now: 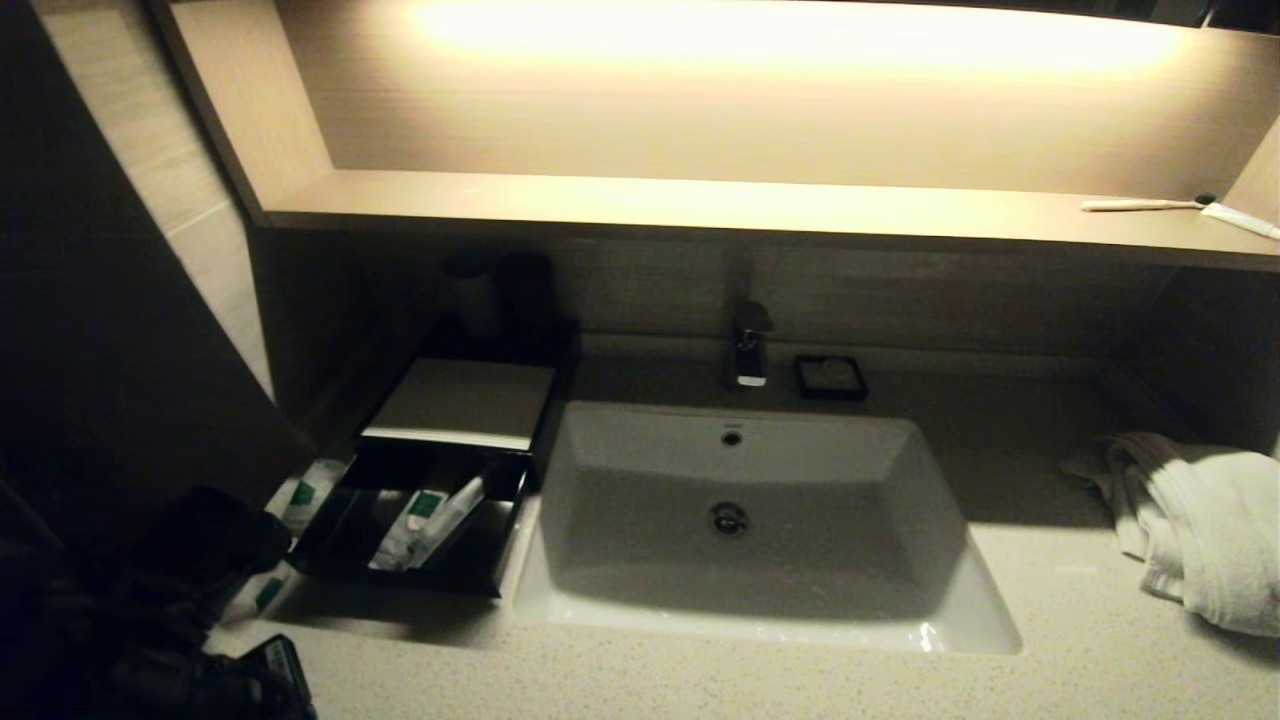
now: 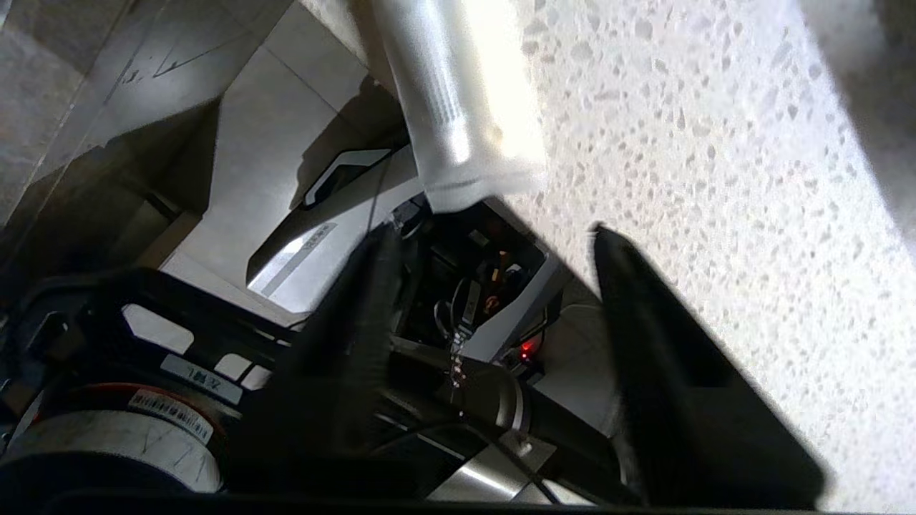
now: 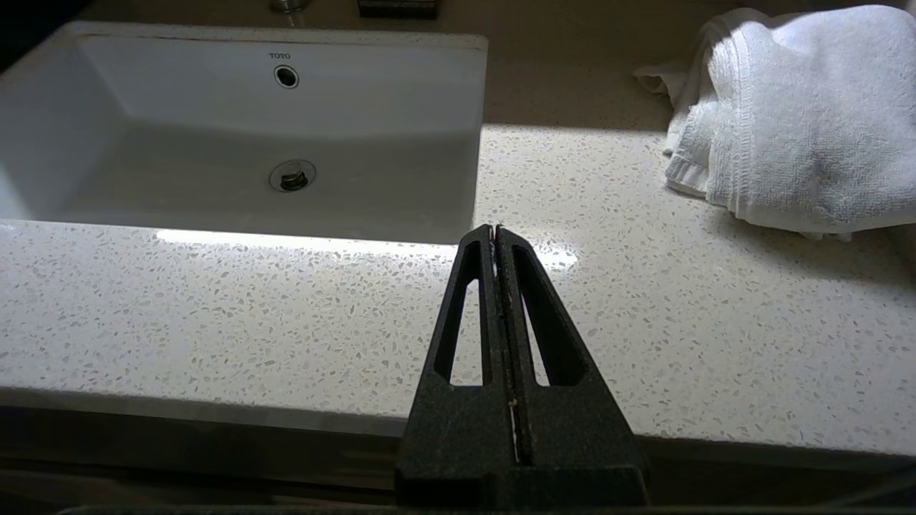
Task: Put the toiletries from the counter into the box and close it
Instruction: Pick up the bathroom toiletry
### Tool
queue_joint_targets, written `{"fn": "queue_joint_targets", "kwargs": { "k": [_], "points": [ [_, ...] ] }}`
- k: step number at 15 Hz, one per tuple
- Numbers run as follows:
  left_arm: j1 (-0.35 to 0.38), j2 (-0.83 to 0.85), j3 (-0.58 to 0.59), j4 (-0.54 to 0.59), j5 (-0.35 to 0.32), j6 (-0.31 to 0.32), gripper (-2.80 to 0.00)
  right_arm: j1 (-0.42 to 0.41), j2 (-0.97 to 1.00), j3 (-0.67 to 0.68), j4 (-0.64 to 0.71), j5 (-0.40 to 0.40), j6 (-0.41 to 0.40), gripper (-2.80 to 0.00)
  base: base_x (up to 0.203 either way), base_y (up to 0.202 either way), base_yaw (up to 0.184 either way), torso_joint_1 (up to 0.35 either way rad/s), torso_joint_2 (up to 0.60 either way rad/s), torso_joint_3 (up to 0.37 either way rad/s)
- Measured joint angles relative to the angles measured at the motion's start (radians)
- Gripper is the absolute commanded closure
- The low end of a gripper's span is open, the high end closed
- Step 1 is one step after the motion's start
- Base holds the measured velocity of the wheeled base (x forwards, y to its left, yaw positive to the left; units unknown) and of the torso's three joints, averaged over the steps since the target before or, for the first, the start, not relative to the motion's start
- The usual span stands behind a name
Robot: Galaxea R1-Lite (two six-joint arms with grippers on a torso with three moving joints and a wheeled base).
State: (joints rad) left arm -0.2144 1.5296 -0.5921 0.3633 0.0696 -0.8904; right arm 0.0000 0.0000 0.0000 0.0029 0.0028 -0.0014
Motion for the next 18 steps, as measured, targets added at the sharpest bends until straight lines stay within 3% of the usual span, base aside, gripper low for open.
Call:
{"fn": "queue_joint_targets", "kwargs": {
  "k": [6, 18],
  "points": [
    [0.085, 0.072, -0.01, -0.069, 0.001, 0.001, -2.8, 0.0, 0.0, 0.0, 0.0, 0.0, 0.0, 0.0, 0.0, 0.0, 0.0, 0.0, 0.0, 0.0],
    [0.158, 0.147, -0.024, -0.1, -0.002, -0.006, -2.8, 0.0, 0.0, 0.0, 0.0, 0.0, 0.0, 0.0, 0.0, 0.0, 0.0, 0.0, 0.0, 0.0]
  ]
}}
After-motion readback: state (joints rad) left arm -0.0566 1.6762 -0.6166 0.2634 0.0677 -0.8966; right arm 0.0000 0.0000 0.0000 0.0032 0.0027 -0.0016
